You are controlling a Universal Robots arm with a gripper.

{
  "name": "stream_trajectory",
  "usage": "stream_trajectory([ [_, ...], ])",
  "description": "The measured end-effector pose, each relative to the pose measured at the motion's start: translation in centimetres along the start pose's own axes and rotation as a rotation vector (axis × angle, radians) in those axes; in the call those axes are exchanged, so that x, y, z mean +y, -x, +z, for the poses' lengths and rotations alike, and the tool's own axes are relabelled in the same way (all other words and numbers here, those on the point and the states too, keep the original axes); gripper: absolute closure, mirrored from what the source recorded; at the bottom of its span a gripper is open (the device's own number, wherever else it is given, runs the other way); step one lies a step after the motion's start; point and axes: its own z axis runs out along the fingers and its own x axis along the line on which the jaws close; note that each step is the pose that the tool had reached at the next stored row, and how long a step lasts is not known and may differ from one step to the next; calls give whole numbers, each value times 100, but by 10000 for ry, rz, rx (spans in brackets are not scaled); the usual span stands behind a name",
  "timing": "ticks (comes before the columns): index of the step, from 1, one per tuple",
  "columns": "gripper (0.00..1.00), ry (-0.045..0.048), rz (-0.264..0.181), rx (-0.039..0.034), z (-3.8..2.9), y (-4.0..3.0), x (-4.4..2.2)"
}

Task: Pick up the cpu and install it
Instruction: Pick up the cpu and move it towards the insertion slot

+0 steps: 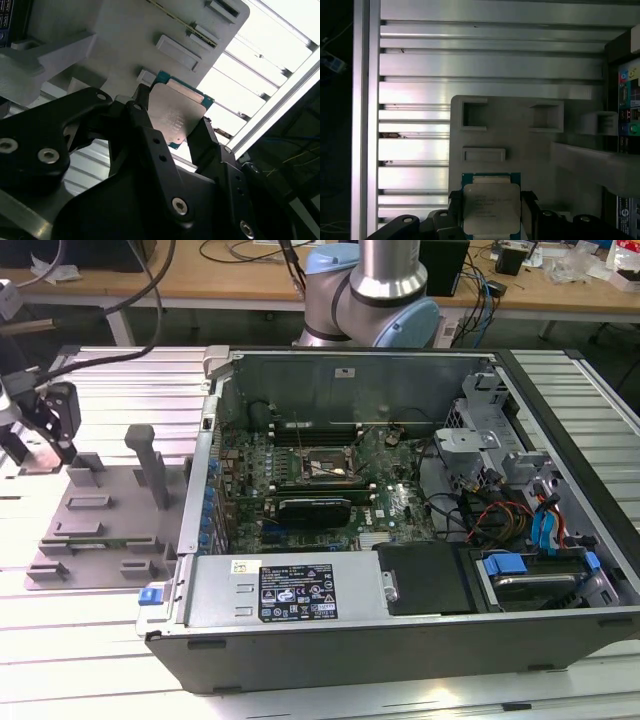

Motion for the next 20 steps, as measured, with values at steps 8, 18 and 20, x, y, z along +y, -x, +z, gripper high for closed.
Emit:
stream_trajectory([
  [8, 45, 0, -1, 0, -162, 5, 9],
  [18, 45, 1, -28, 0, -440, 14, 18],
  [20, 45, 1, -28, 0, -480, 15, 20],
])
